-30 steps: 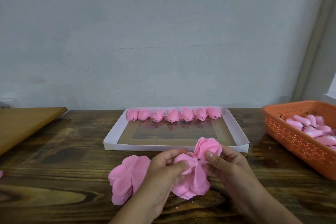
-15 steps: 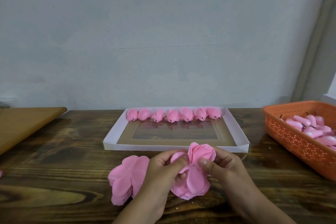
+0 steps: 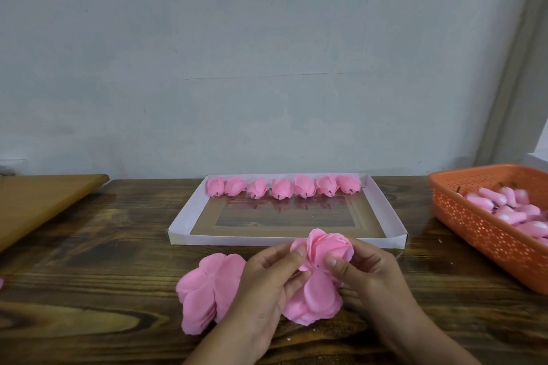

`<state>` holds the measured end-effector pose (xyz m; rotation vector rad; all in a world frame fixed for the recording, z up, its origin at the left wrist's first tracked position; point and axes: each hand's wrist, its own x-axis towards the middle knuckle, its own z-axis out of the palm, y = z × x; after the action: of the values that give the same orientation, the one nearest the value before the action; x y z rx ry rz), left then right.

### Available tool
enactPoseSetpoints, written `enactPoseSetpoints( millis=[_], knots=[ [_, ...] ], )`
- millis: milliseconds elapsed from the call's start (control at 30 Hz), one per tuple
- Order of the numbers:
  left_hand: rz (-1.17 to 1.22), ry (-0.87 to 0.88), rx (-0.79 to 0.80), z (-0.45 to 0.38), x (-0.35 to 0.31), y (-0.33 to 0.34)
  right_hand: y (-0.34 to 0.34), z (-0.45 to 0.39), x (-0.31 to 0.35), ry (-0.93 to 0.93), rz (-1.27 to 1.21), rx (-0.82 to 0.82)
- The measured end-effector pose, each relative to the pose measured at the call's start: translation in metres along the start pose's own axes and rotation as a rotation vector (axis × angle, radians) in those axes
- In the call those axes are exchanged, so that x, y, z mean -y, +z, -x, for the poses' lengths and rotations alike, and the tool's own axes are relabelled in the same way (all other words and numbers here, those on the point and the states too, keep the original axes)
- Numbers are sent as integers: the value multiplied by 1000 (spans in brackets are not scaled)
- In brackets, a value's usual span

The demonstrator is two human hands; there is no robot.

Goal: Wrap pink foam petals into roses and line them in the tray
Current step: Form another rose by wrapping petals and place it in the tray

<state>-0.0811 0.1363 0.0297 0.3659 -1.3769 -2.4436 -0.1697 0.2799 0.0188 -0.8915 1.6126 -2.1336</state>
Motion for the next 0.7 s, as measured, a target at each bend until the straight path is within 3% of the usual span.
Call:
enactPoseSetpoints(
  millis=[267, 433, 700],
  knots=[
    [-134, 51, 73, 1, 1, 1, 0, 0, 1, 9, 22, -48],
    [-367, 120, -15, 1, 6, -2, 0, 0, 0, 30, -2, -27],
    [-431, 280, -49, 0, 8, -1, -1, -1, 0, 141, -83, 58]
  ],
)
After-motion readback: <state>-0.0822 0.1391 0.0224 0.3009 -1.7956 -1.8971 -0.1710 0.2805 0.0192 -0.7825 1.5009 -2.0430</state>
